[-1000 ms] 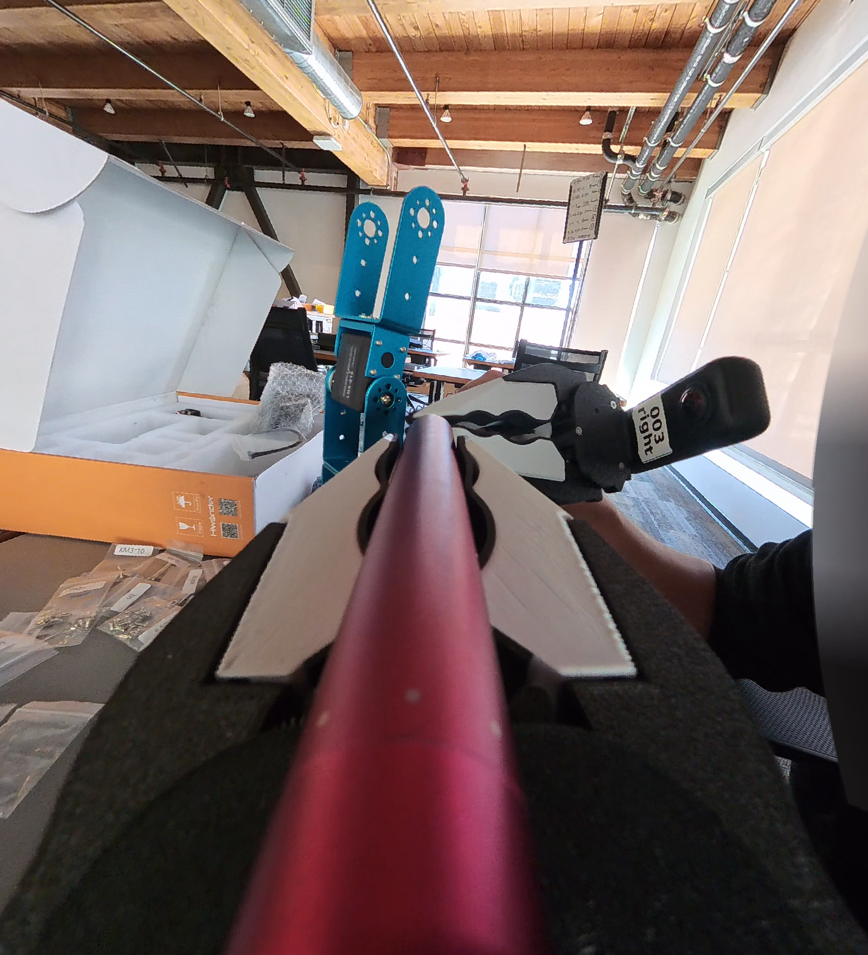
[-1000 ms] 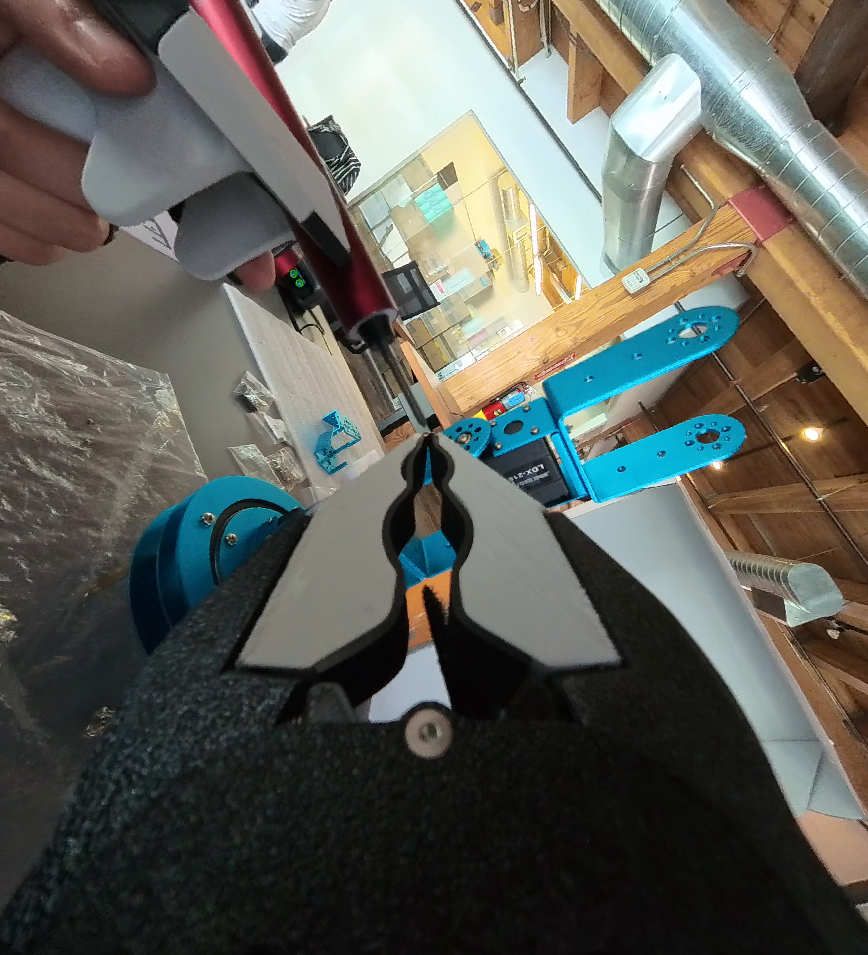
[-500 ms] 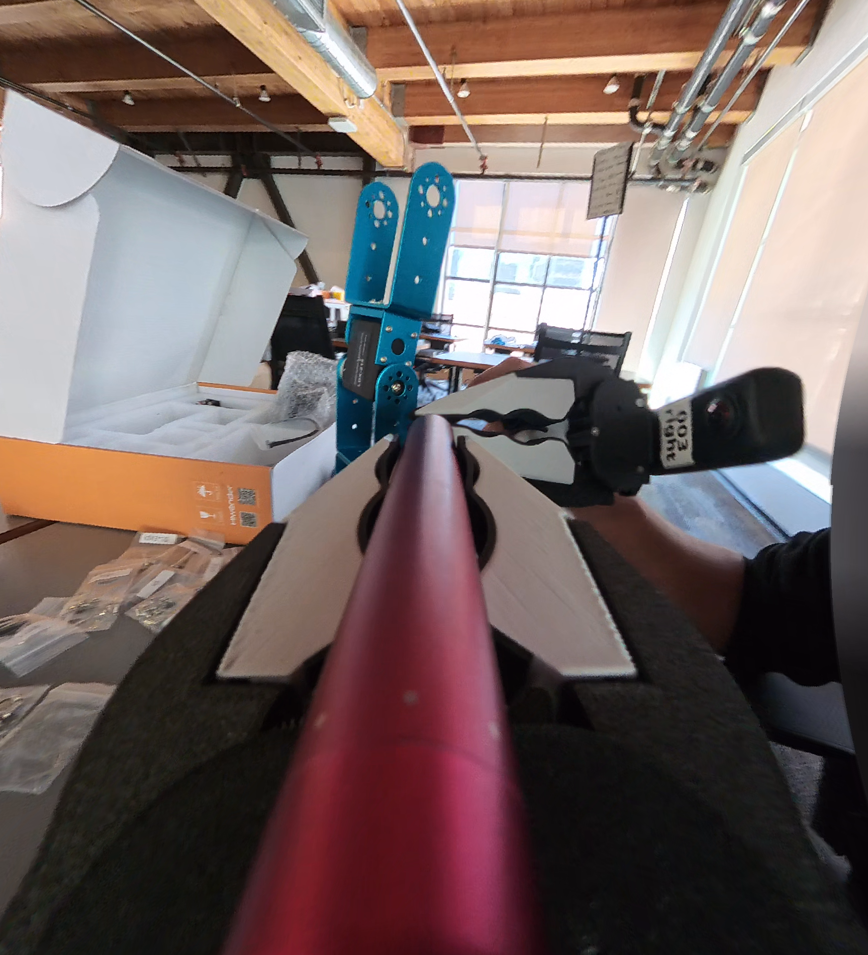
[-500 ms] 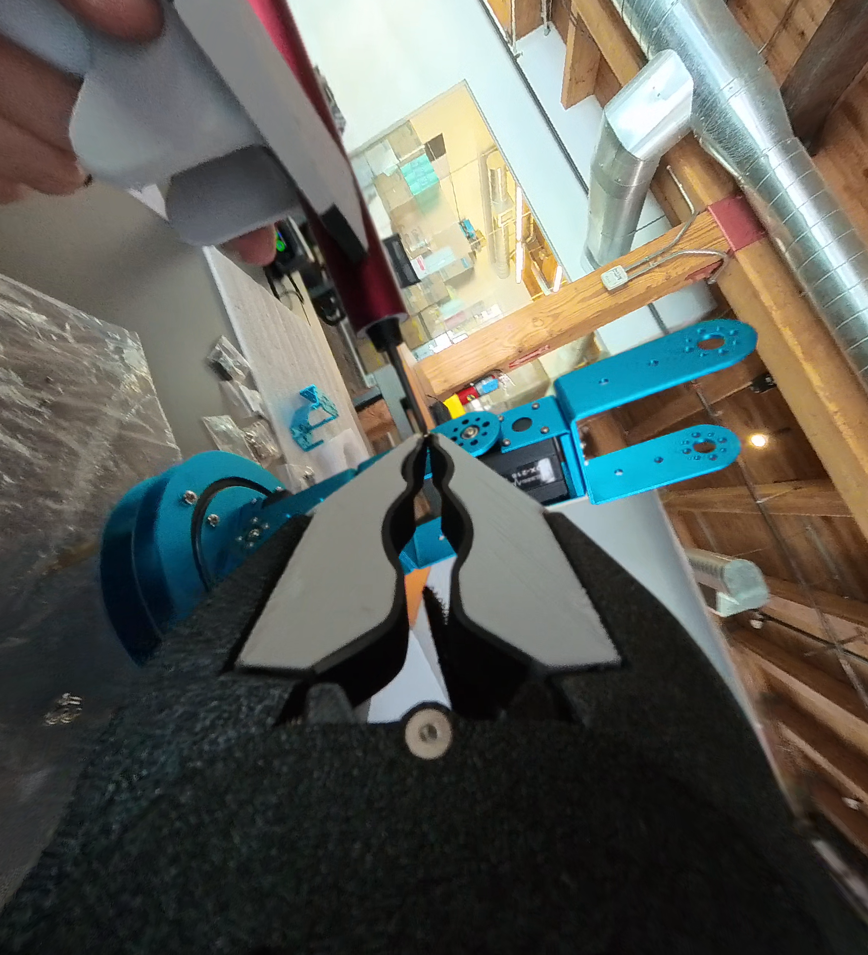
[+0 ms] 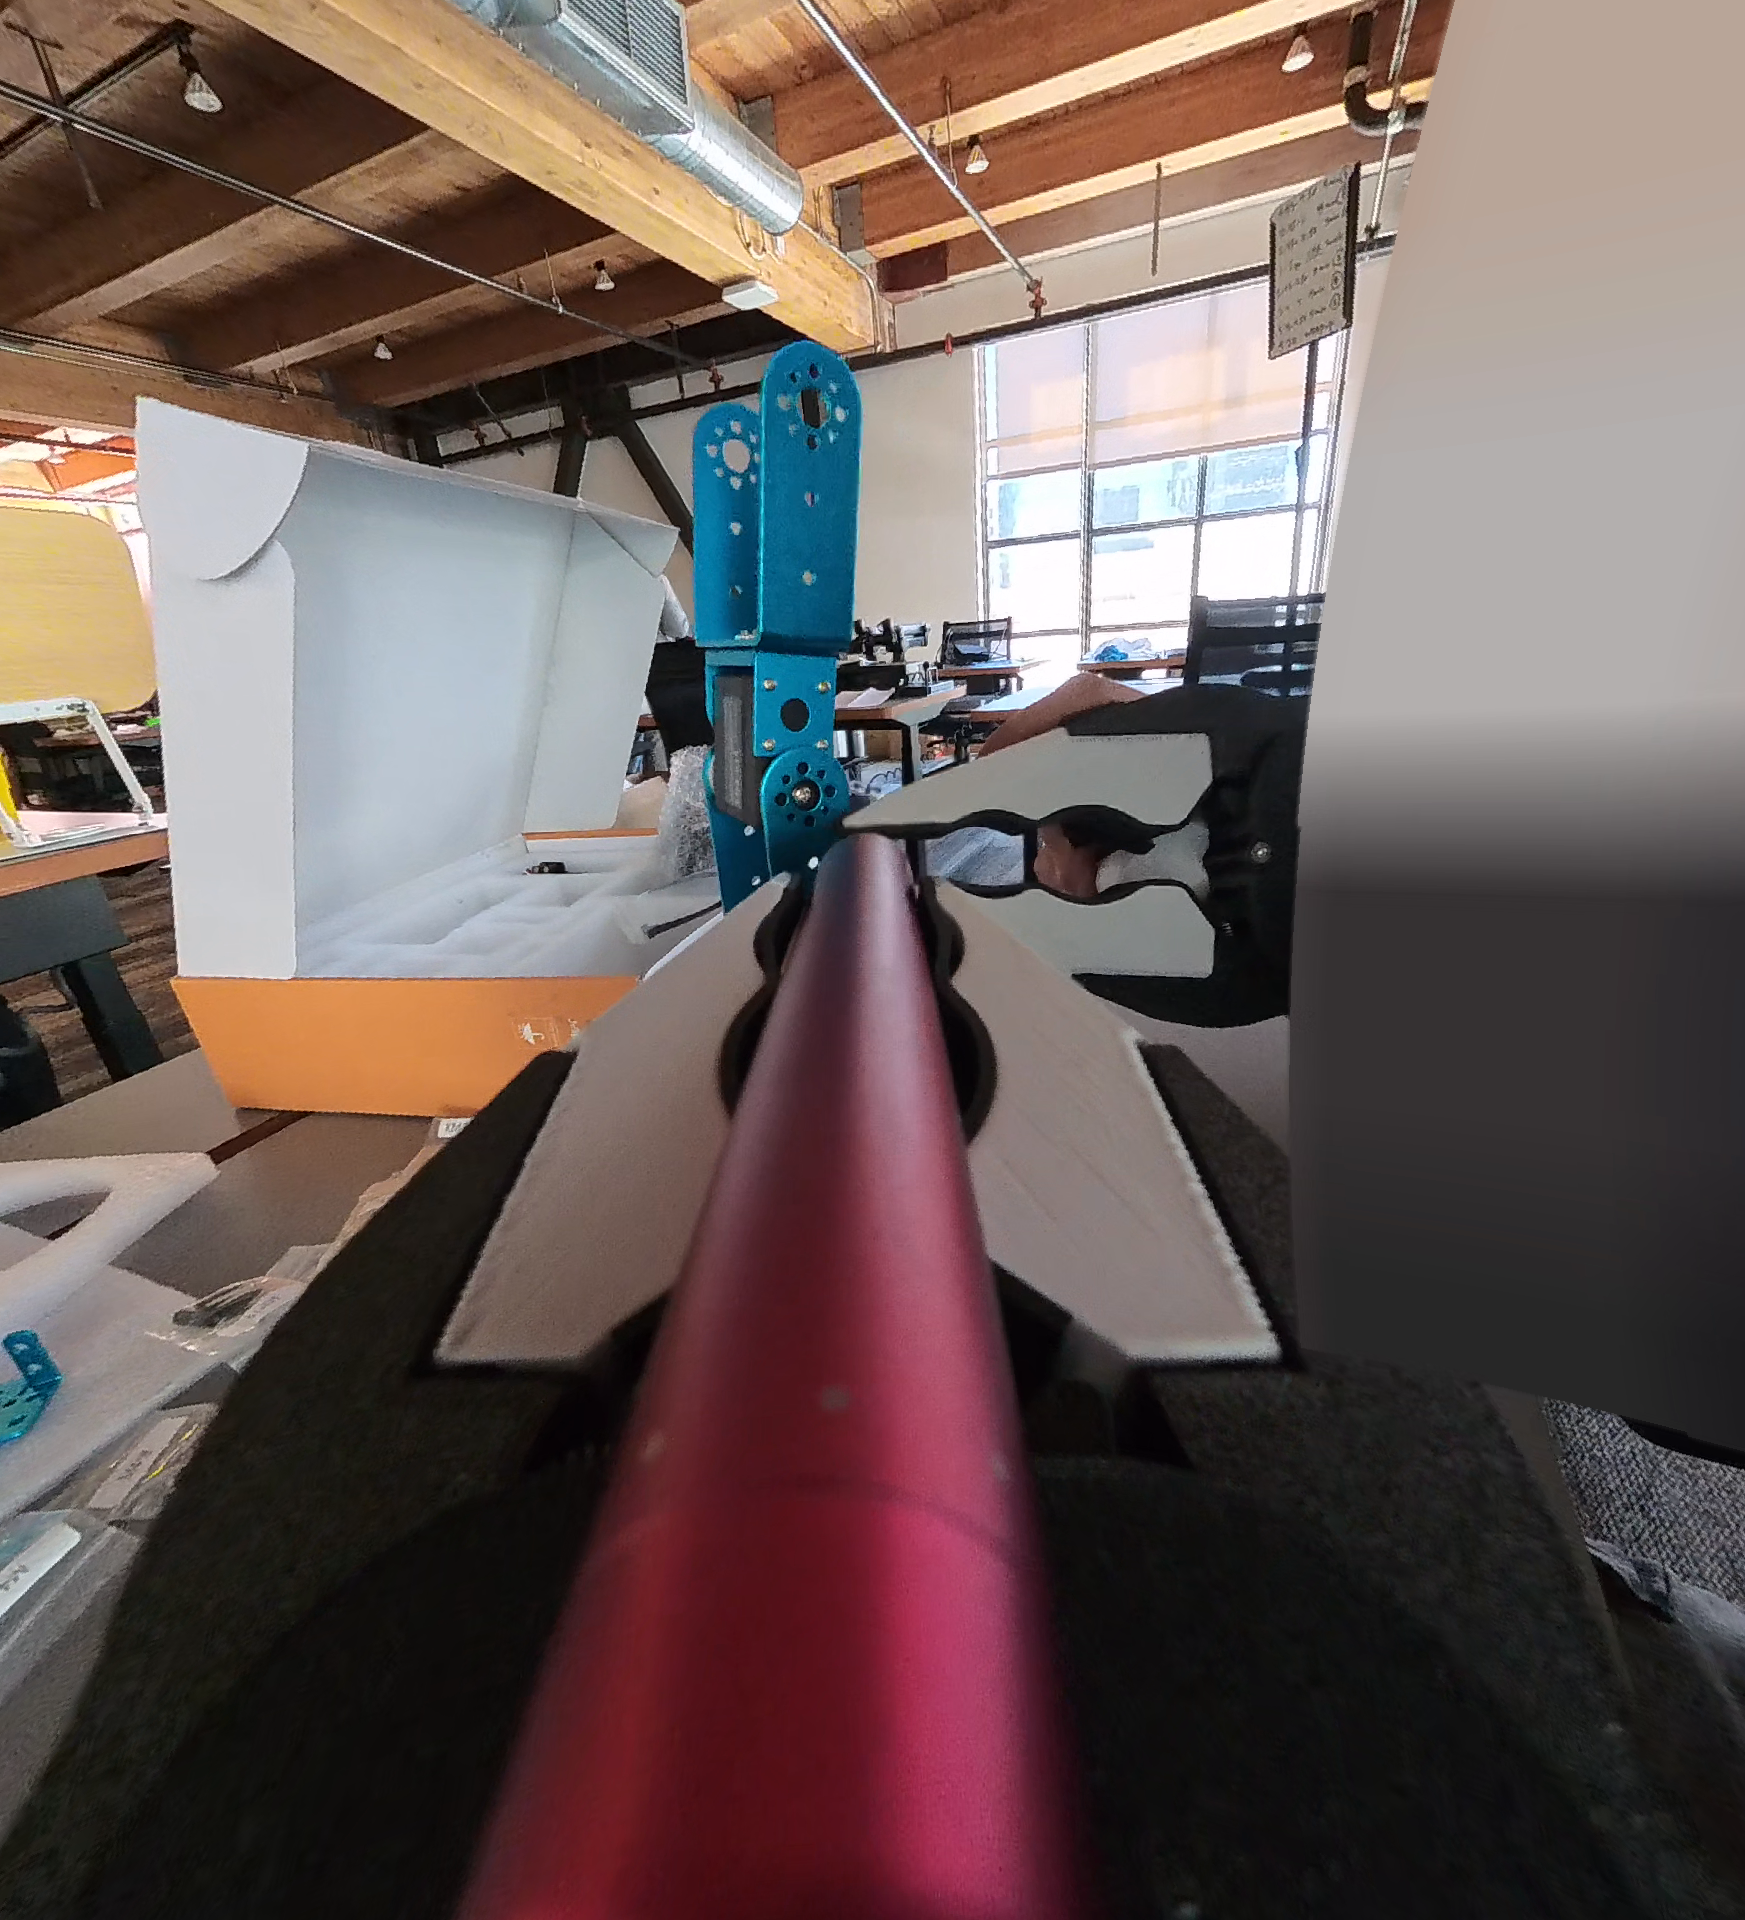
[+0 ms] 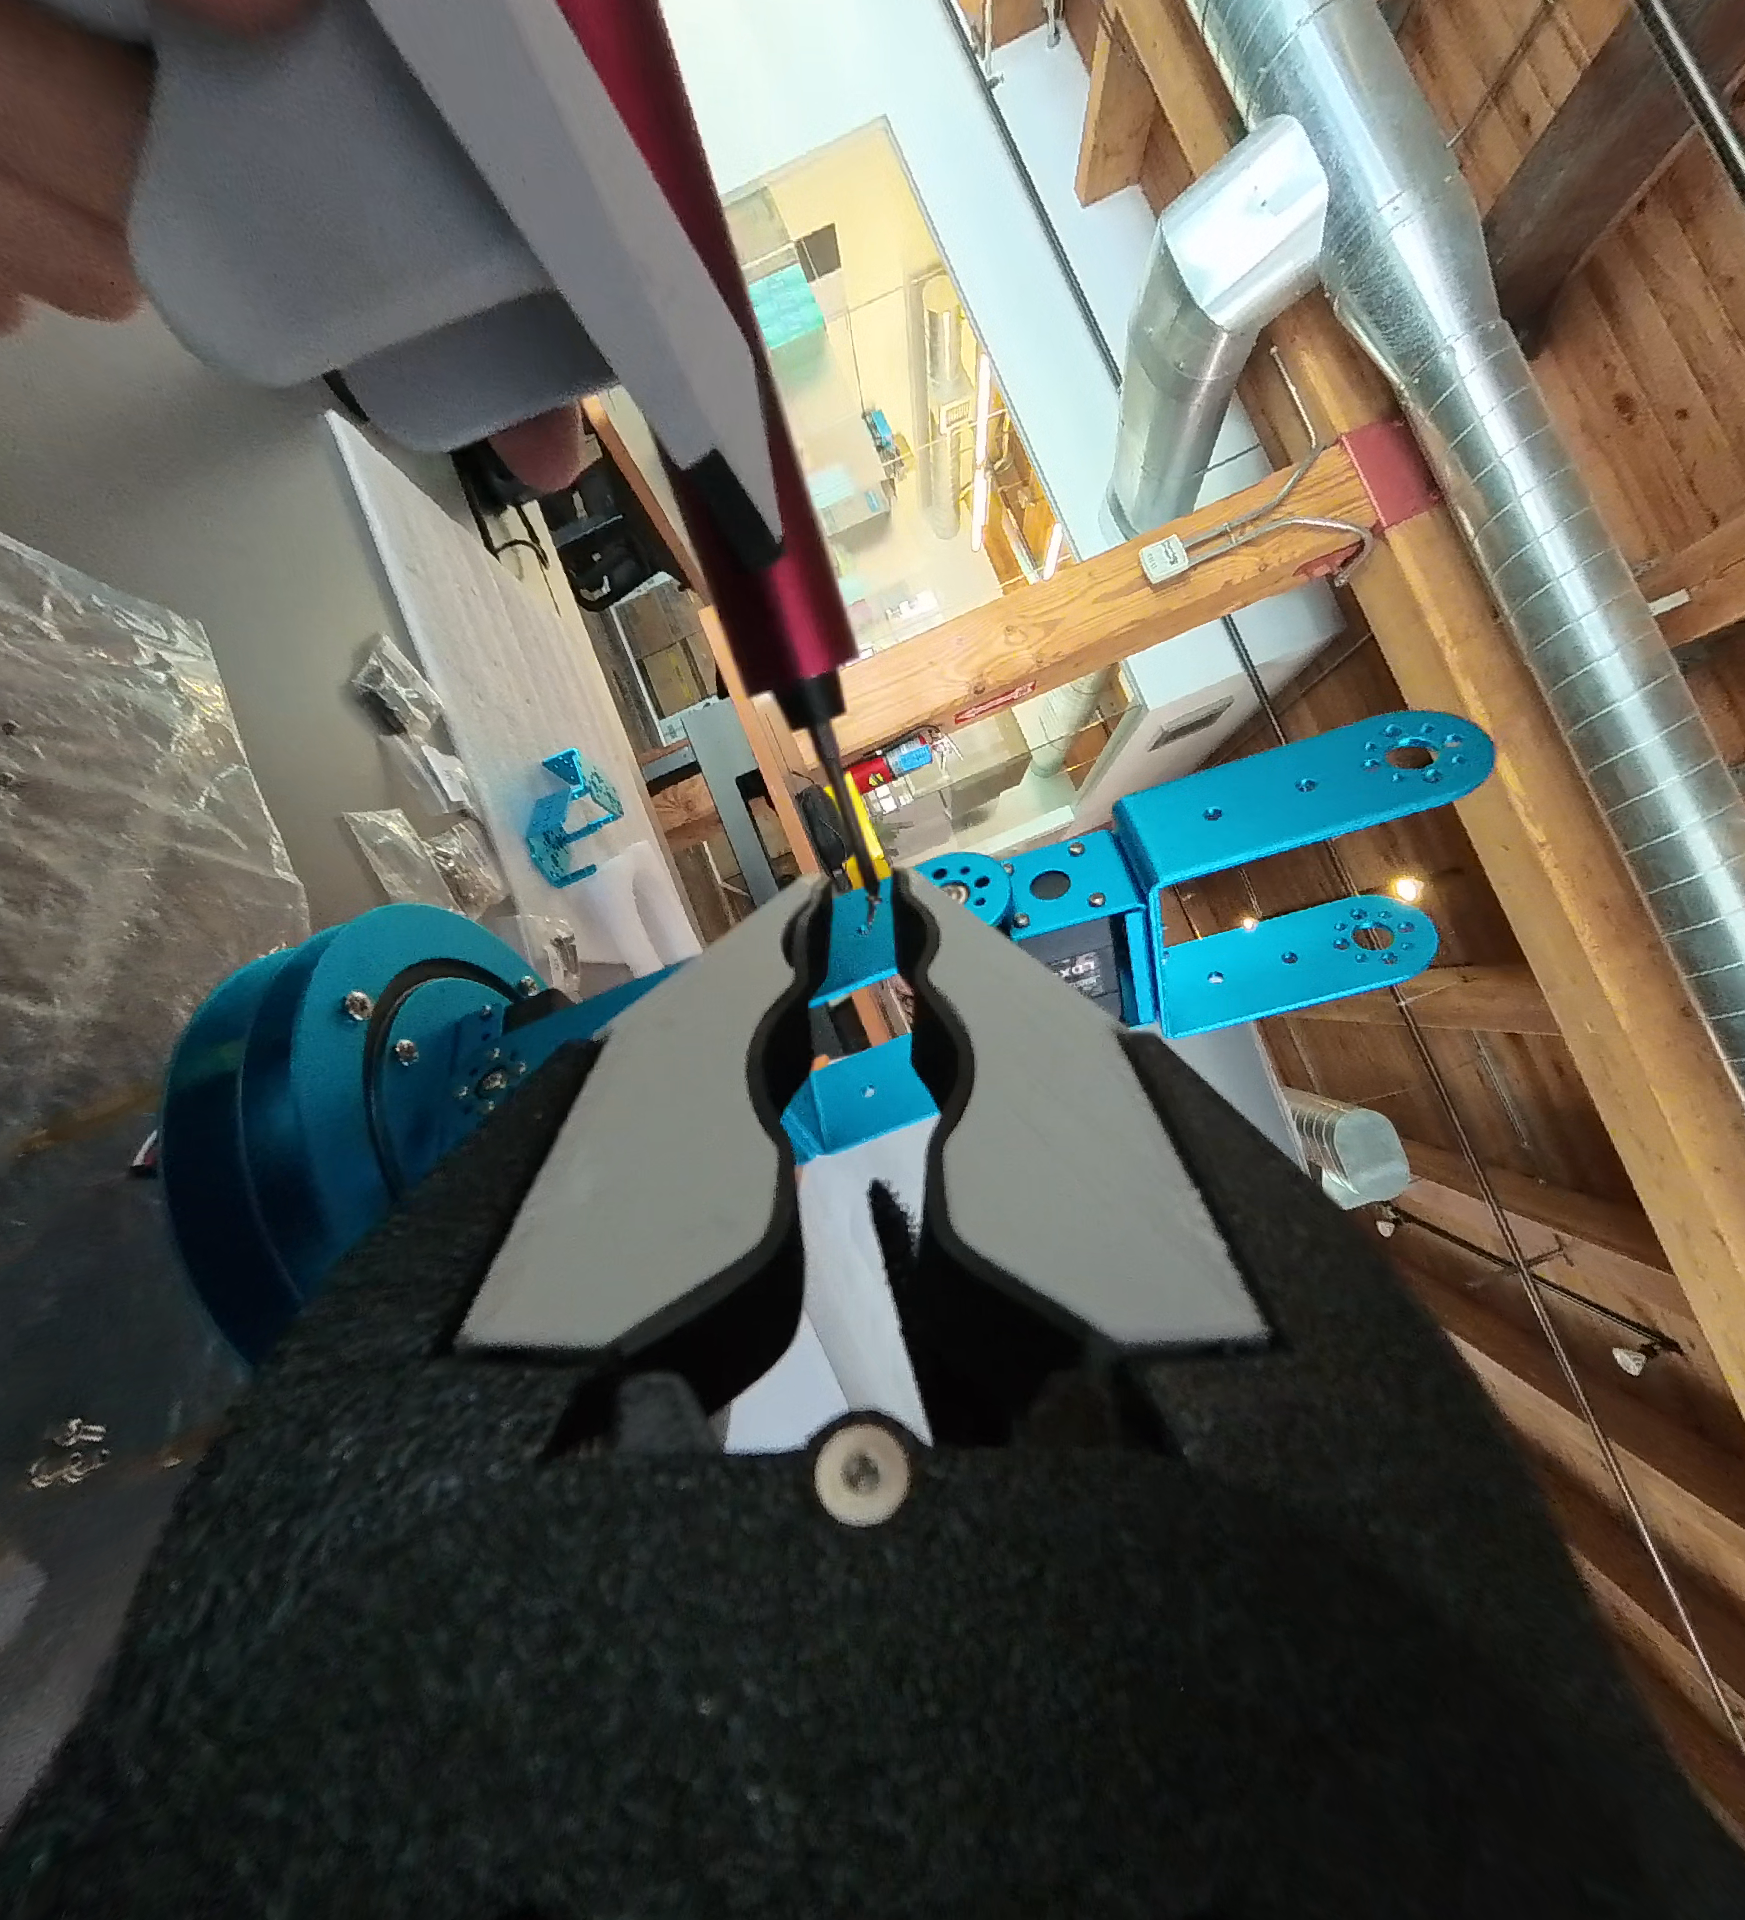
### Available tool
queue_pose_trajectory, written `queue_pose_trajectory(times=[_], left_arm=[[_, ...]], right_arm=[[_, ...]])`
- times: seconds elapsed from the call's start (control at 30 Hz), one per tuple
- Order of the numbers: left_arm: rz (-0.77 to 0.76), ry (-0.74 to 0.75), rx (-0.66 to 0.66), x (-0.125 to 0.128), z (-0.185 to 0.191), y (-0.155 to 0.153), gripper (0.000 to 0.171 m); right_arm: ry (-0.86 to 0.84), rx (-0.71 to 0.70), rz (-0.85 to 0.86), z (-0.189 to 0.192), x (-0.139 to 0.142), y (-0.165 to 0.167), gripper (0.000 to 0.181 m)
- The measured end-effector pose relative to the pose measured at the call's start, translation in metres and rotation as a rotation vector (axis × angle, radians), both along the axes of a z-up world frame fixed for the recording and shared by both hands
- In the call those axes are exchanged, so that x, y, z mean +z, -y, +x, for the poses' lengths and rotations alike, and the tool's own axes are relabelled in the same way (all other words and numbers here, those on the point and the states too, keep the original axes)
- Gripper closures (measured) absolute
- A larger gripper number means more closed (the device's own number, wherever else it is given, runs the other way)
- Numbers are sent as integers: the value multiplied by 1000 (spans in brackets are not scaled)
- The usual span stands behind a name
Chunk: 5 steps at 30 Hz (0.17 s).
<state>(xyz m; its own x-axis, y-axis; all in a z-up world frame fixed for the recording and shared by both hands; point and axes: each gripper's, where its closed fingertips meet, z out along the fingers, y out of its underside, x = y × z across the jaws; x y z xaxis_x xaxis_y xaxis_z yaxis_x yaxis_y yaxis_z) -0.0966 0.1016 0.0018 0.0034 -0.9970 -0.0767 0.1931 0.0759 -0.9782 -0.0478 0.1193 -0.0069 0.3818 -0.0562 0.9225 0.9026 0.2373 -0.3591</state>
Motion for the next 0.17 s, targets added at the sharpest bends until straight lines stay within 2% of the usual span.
queue_pose_trajectory(times=[0.03, 0.17], left_arm=[[-2, 0, -4, 0, 0, 0, 149], [6, 8, -7, 1, -1, 1, 146]], right_arm=[[-3, -1, 3, 0, 0, 0, 171], [-35, 30, 8, 2, 5, 3, 162]])
